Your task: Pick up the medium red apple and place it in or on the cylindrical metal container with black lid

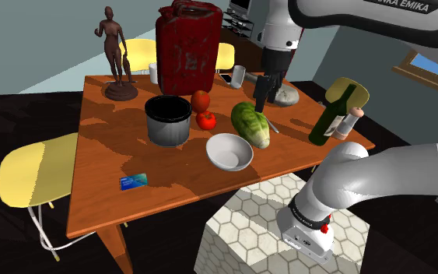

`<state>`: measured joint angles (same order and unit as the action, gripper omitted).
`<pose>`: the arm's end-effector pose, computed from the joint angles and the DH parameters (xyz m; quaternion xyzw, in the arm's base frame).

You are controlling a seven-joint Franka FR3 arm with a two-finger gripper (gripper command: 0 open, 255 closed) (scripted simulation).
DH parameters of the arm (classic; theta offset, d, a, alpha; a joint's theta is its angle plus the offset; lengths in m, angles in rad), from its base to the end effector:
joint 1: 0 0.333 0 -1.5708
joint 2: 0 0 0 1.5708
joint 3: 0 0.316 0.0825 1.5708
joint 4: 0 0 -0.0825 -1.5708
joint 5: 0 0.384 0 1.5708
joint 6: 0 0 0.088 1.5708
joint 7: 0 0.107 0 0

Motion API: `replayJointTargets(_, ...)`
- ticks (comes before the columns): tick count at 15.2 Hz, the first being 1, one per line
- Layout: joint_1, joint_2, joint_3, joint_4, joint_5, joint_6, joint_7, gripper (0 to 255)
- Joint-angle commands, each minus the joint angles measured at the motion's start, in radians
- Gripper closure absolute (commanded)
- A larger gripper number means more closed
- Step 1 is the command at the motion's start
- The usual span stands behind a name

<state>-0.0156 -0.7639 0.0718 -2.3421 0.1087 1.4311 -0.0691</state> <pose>0.2962 0.0358 0.5786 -0.9953 -0.0542 0.0736 0.0307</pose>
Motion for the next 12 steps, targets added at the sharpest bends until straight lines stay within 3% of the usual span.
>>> replayJointTargets(1, 0.0, 0.0, 0.0, 0.0, 0.0, 0.0, 0.0, 0)
replayJointTargets(12, -0.049, 0.274, -0.043, 0.017, -0.063, 0.371, -0.072, 0)
